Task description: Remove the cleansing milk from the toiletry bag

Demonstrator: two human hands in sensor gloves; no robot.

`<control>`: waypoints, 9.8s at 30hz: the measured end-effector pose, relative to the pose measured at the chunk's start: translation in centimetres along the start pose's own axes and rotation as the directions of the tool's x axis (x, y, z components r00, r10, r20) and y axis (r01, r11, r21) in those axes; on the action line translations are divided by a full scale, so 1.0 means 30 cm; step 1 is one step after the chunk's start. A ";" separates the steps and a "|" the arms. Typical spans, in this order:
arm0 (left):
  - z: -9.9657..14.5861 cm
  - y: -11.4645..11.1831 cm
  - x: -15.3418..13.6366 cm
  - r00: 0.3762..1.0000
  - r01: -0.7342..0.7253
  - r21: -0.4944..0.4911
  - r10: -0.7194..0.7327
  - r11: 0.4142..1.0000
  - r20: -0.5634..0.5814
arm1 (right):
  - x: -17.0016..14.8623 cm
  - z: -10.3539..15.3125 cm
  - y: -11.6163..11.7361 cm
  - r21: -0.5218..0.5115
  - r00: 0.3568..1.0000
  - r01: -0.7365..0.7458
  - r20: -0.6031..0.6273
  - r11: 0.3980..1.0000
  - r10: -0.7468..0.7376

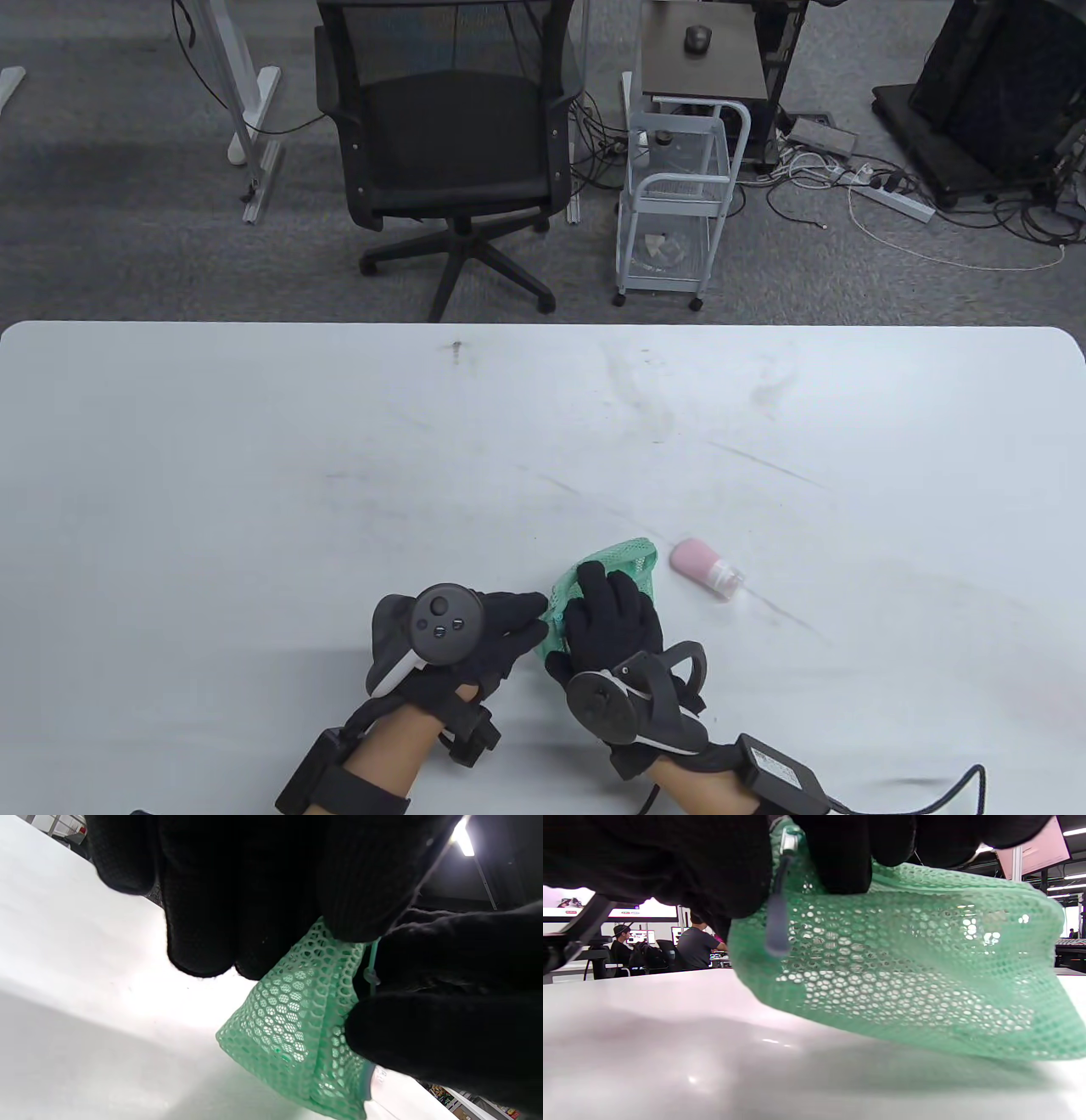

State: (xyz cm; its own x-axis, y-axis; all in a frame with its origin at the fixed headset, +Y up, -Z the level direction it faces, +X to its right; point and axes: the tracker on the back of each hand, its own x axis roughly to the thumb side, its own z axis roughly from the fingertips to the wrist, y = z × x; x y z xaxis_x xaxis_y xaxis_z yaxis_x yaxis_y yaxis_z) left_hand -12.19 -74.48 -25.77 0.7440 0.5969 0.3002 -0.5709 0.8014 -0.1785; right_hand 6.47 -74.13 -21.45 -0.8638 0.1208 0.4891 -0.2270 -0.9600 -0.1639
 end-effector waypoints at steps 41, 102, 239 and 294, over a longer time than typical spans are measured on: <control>0.006 0.027 0.012 0.960 0.277 0.079 -0.274 0.958 -0.050 | -0.079 -0.005 -0.044 -0.084 0.987 0.159 0.007 0.984 -0.159; -0.010 0.007 0.038 0.921 0.387 0.047 -0.385 0.921 -0.055 | -0.071 0.000 -0.030 -0.034 0.989 0.147 0.004 0.989 -0.146; -0.021 0.023 -0.039 0.918 0.369 -0.015 -0.367 0.929 -0.152 | -0.358 -0.086 0.005 0.048 0.941 0.231 -0.265 0.972 -0.211; 0.083 0.148 0.063 0.939 0.342 0.215 -0.326 0.915 -0.107 | -0.292 -0.023 -0.122 0.026 0.974 0.121 -0.198 0.992 -0.113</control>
State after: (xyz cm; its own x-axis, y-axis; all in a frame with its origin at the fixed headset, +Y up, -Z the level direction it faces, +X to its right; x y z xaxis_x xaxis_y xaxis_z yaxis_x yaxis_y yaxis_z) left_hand -14.18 -69.88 -23.67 0.9222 0.3036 0.2395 -0.3423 0.9290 0.1405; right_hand 14.55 -71.49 -25.73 -0.9043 0.2764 0.3254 -0.3180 -0.9446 -0.0814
